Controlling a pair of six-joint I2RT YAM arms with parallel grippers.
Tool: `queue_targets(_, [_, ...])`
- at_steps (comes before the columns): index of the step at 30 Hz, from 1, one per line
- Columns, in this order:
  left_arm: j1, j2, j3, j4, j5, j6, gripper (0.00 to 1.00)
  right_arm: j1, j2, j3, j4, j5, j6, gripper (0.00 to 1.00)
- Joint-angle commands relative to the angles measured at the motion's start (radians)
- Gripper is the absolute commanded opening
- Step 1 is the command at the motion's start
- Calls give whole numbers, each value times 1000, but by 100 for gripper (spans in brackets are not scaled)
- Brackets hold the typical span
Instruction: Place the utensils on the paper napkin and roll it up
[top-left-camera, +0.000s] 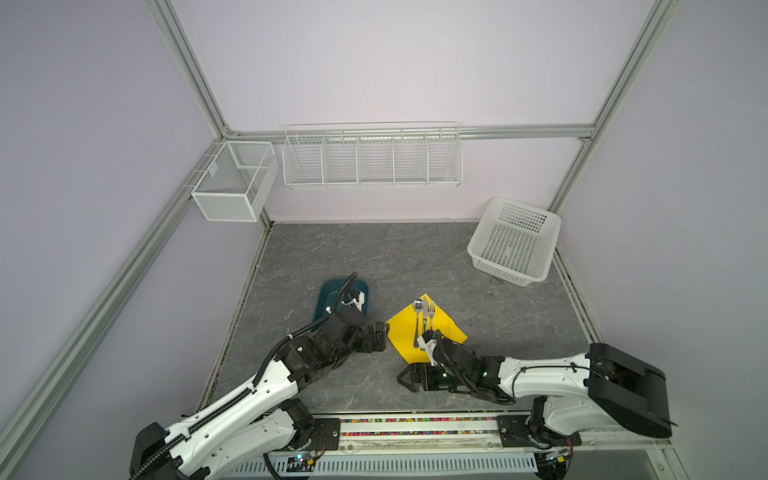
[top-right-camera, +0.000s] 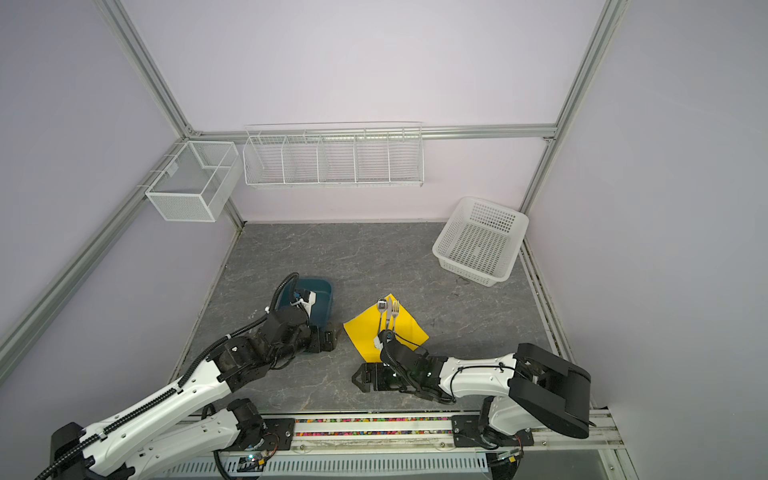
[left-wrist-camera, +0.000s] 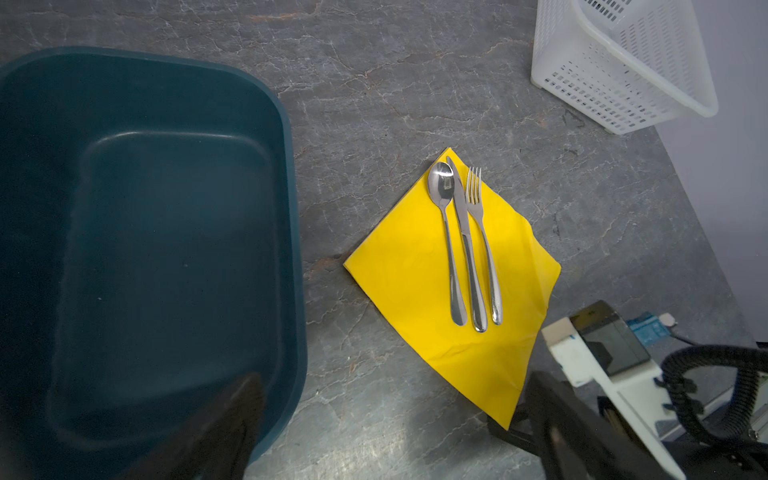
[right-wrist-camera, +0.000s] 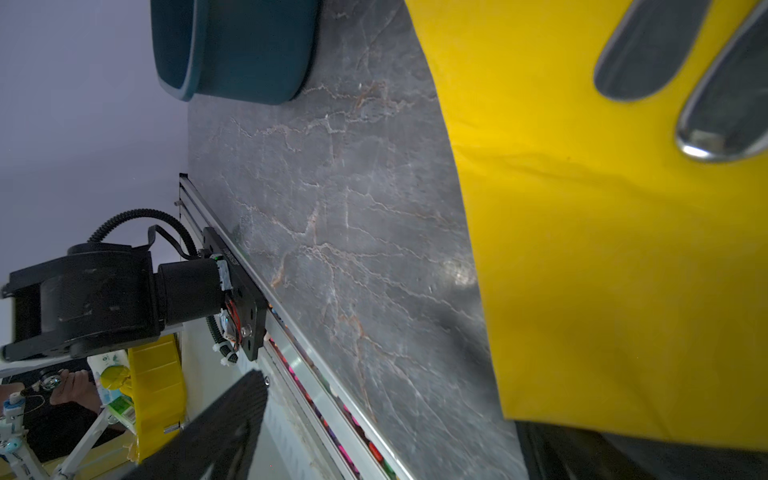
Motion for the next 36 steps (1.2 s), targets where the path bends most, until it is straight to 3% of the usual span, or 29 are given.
queue_targets(1, [7,-21,-22,-15,7,-7,99,5,-11,18,6,44,25,95])
queue_targets(5, [7,-12,-10,-26,20,-13,98,-4,-70,30,-73,119,1,95])
queue_targets(10, [7,60,37,-41,64,-4,92,-69,-76,50,-81,75,-34,95])
queue_targets(19, [6,187,55,71,244,-52,67,-160,-67,97,-148,129,-29,95])
queue_targets(25, [7,239,22,151,363,-115,43,-192,-34,127,-194,125,-11,95])
queue_targets(28, [7,247,-4,207,408,-139,29,-204,-22,128,-198,134,4,89])
queue_targets(31, [6,259,-2,212,427,-146,17,-213,-12,121,-185,141,27,75])
queue_targets(36, [7,285,15,190,440,-132,11,-228,-23,103,-162,152,35,60])
